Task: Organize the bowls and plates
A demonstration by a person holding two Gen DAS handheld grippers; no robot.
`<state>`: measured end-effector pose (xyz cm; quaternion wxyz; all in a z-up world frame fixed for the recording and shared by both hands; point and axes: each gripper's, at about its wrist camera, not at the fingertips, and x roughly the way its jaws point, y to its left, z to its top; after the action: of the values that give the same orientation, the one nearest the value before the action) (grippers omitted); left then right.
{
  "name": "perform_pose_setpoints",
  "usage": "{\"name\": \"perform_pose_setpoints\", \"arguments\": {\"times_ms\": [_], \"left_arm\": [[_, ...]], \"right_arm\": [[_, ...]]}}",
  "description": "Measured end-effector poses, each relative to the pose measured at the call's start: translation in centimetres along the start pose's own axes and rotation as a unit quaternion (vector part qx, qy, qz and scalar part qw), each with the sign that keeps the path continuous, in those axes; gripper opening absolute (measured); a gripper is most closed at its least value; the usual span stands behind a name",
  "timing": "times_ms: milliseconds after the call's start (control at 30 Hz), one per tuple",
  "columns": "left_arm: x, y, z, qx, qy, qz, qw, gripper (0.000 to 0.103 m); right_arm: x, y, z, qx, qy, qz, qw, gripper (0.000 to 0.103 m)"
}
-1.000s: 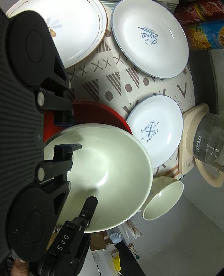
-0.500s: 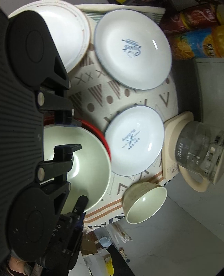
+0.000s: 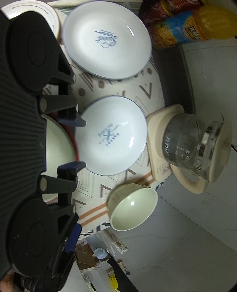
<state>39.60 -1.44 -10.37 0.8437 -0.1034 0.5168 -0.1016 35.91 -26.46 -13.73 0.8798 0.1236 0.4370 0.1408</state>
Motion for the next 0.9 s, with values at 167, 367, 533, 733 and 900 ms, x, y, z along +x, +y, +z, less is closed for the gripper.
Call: {"name": "perform_pose_setpoints", "arguments": {"times_ms": [167,367,533,733,900], "left_arm": [[1.0,-1.0,1.5,0.002,-0.017,-0.001,0.9999,0.064],[3.1,-2.3,3.3,-0.009,-0.022,0.014,0.9996,0.073],[5.1,-3.9,4.6,-0.004,-0.016,0.003,0.9999,0.073],[7.3,-6.0,6.0,0.003,-0.007,-0.013,0.9999,0.073],[9.5,-7.3,6.5,-0.011,0.004,-0.016,0.9998,0.073]], "right_arm": [[0.2,-2.3,0.8,0.027,-0.018,-0.027,0.999,0.056],[0.7,-5.1,1.5,0.074,-0.027,-0.045,0.996,0.071],[1.4,-6.6,2.1,0.095,-0.031,-0.059,0.993,0.072],[2.4,-8.4,3.0,0.112,-0.032,-0.072,0.991,0.072],[3.5,-10.1,3.5,0.137,-0.033,-0.081,0.987,0.072]]}}
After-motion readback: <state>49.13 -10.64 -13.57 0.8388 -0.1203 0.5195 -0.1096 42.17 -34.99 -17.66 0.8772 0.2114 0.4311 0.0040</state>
